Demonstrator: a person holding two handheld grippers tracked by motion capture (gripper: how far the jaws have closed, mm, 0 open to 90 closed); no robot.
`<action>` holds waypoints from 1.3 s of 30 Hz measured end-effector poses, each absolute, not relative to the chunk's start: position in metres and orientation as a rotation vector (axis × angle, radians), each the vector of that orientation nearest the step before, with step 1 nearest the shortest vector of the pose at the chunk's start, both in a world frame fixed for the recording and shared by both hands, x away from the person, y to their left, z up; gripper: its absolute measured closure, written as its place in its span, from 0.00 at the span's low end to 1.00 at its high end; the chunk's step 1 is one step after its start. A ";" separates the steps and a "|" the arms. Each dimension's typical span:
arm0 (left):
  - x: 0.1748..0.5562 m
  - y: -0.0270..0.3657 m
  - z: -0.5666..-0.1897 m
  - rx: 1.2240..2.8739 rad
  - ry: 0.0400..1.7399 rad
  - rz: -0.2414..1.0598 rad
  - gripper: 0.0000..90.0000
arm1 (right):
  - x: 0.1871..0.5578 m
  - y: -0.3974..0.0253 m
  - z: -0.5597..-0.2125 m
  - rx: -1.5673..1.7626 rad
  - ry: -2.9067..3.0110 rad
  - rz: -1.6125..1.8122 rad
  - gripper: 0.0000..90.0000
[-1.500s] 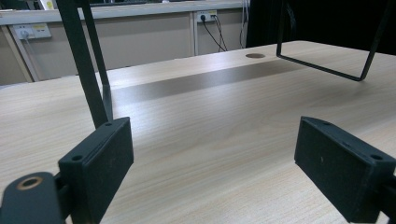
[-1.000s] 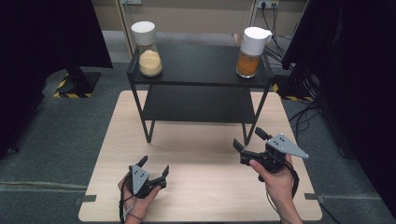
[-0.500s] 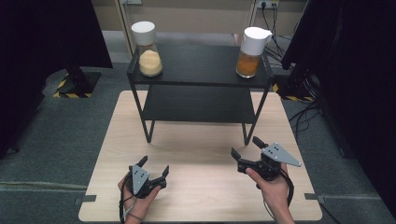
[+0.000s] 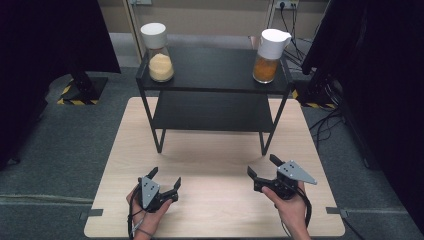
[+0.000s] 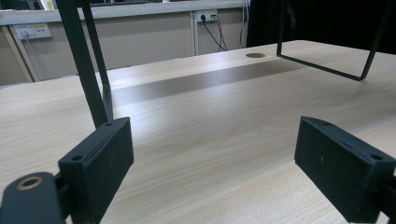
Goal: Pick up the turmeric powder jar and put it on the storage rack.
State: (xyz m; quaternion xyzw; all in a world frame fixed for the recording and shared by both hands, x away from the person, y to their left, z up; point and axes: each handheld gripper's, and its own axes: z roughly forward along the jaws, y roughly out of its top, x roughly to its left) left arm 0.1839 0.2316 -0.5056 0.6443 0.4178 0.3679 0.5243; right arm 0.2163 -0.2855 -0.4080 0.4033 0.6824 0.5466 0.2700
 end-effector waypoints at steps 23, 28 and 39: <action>0.184 0.231 -0.506 1.542 0.998 0.883 0.13 | 0.213 -0.285 -0.437 1.117 1.876 1.415 0.09; 0.184 0.231 -0.506 1.543 0.999 0.883 0.13 | 0.212 -0.284 -0.444 1.129 1.885 1.393 0.09; 0.184 0.231 -0.506 1.544 0.997 0.885 0.13 | 0.208 -0.284 -0.461 1.148 1.899 1.358 0.09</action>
